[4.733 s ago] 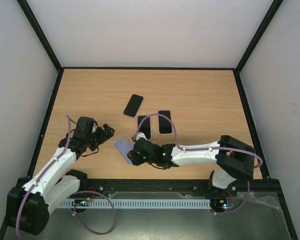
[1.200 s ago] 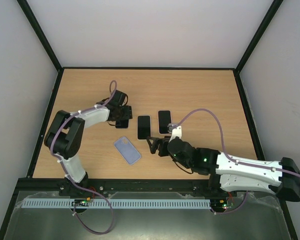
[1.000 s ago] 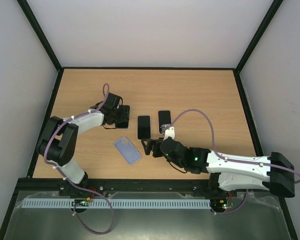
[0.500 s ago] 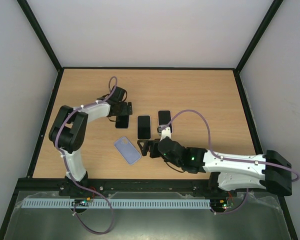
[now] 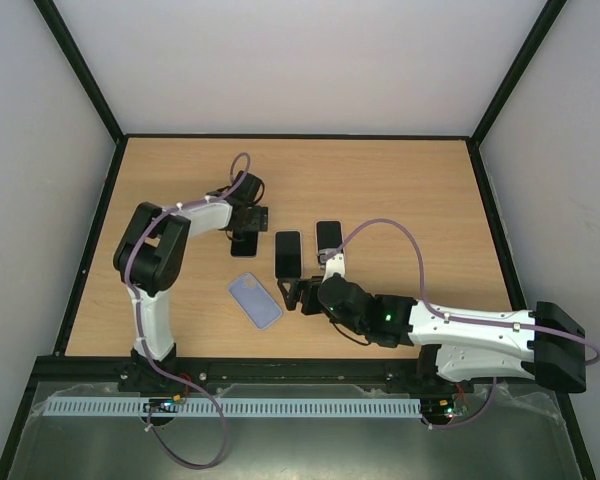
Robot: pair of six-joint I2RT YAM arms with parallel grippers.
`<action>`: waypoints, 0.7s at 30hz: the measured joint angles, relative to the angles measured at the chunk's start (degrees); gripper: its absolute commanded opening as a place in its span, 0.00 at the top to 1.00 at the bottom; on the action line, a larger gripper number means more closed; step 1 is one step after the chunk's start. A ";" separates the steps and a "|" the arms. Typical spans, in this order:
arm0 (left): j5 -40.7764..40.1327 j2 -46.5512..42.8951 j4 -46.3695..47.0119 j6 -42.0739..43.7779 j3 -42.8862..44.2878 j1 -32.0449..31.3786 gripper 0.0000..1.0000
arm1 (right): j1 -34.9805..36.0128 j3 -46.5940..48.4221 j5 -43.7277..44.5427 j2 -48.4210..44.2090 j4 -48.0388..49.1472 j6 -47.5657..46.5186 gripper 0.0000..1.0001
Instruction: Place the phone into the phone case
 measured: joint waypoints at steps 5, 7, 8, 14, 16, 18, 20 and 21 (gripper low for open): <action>-1.29 0.44 -0.50 -0.24 0.48 -0.59 0.18 | 0.00 -0.42 0.00 -0.22 0.02 0.00 0.02; -1.64 0.42 -0.76 -0.50 0.46 -0.61 0.21 | 0.00 -0.55 0.02 -0.33 0.02 0.00 0.02; -1.70 0.39 -0.76 -0.66 0.39 -0.63 0.23 | 0.00 -0.57 0.00 -0.33 0.02 0.00 0.02; -2.25 -1.60 -0.63 -1.44 -2.21 -0.61 0.32 | 0.00 -1.60 -0.02 -1.05 0.09 0.24 0.03; -2.08 -2.47 -0.81 -1.73 -3.26 -0.61 0.34 | 0.00 -1.90 -0.04 -1.22 0.11 0.33 0.02; -1.79 -3.32 -1.05 -1.92 -4.15 -0.61 0.35 | 0.00 -2.12 -0.04 -1.33 0.13 0.42 0.02; -1.40 -4.24 -1.64 -2.21 -5.01 -0.61 0.36 | 0.00 -2.23 -0.07 -1.33 0.24 0.44 0.02; -1.22 -4.72 -2.10 -2.40 -5.40 -0.55 0.37 | 0.00 -2.25 -0.11 -1.33 0.33 0.46 0.02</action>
